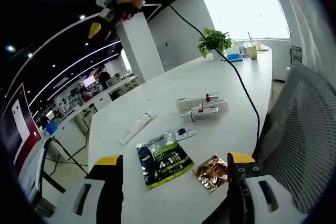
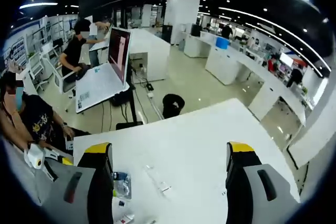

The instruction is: Arrange the skincare products in the storage area until every visible bottle or jar stands upright without overlapping.

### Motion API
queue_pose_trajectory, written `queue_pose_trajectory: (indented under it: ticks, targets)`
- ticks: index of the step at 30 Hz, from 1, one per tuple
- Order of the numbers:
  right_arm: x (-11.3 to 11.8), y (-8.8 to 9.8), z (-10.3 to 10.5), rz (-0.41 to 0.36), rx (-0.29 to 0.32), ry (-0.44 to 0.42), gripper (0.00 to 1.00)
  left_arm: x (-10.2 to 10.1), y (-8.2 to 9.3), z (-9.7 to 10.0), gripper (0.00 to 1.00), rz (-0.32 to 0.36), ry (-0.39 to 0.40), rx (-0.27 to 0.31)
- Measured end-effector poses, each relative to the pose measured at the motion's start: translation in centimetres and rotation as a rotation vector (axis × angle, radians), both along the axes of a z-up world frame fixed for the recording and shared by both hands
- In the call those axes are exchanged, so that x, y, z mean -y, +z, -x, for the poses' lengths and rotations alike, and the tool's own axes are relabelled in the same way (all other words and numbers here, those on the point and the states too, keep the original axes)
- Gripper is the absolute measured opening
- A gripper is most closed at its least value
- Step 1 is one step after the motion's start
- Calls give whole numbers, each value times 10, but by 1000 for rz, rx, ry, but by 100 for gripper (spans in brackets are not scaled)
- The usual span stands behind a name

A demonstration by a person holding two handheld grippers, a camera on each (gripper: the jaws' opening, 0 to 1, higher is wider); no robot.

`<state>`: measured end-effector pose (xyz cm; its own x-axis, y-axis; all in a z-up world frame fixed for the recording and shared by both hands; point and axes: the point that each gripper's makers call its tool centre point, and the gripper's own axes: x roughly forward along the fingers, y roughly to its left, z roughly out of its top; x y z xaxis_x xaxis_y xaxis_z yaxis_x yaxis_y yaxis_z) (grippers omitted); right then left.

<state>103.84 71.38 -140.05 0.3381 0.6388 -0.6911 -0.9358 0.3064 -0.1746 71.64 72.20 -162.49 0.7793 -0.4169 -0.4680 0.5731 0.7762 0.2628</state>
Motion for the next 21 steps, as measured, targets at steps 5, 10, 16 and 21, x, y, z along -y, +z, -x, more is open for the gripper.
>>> queue_pose_trajectory:
  ticks: [5, 10, 16, 21]
  targets:
    - [-1, -64, -7, 159, -1, 116, 83, -3, -2, -2, 82, -1, 20, -14]
    - [-4, -145, -6, 280, -64, 201, 83, -6, -2, -3, 76, -1, 34, -15]
    - [-3, -205, 6, 338, -161, 245, 73, -11, -7, -4, 72, 19, 52, -43]
    - [-1, -243, 15, 367, -214, 254, 68, -13, -12, -2, 72, 21, 61, -69]
